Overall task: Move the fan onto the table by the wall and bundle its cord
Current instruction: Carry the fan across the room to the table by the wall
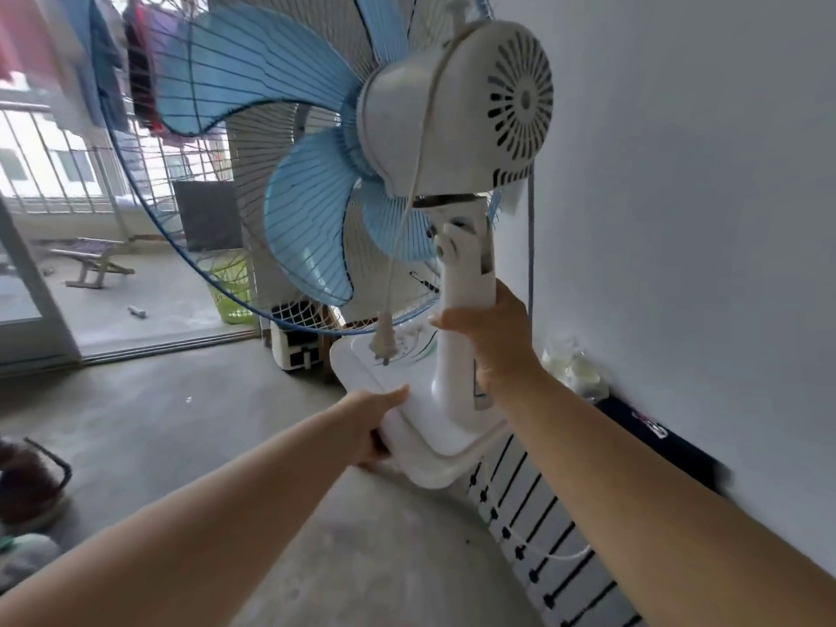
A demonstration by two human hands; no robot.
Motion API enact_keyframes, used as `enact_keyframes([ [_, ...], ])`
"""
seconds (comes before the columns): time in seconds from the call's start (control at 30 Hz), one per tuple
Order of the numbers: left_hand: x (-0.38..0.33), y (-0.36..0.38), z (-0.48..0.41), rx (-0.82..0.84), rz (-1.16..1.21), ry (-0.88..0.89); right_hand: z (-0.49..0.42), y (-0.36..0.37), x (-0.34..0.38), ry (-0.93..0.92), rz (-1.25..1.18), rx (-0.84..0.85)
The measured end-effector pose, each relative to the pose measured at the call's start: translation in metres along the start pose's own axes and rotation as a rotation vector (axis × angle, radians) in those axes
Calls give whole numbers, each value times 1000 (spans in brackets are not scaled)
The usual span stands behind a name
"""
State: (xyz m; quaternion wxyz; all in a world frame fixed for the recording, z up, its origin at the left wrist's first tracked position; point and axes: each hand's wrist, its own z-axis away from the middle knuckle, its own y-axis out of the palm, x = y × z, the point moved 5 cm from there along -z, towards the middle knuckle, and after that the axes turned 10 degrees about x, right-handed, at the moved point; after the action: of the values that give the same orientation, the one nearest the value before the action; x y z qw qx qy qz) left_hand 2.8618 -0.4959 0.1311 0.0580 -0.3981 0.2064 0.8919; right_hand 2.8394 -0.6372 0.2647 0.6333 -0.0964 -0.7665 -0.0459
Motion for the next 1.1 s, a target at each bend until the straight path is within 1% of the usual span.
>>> enact_keyframes([
  [0.17,-60,-16,-92,52,31,-10,-109,11,-32,15,10,-13],
  [0.37,-168,-68,-195,11,-43,-75,-254,45,-62,42,-12,-37],
  [0.53,-258,-105,-268,-10,-75,-18,-362,68,-77,32,-38,-67],
  [0.8,-326,-130,-360,-26,-71,-25,-479,79,-119,39,-93,-49],
  [0.97,-364,-138,-426,-33,-7,-37,-562,83,-149,55,-97,38],
  [1.1,-399,-135,-493,-62,81,4,-645,73,-181,39,-63,124],
])
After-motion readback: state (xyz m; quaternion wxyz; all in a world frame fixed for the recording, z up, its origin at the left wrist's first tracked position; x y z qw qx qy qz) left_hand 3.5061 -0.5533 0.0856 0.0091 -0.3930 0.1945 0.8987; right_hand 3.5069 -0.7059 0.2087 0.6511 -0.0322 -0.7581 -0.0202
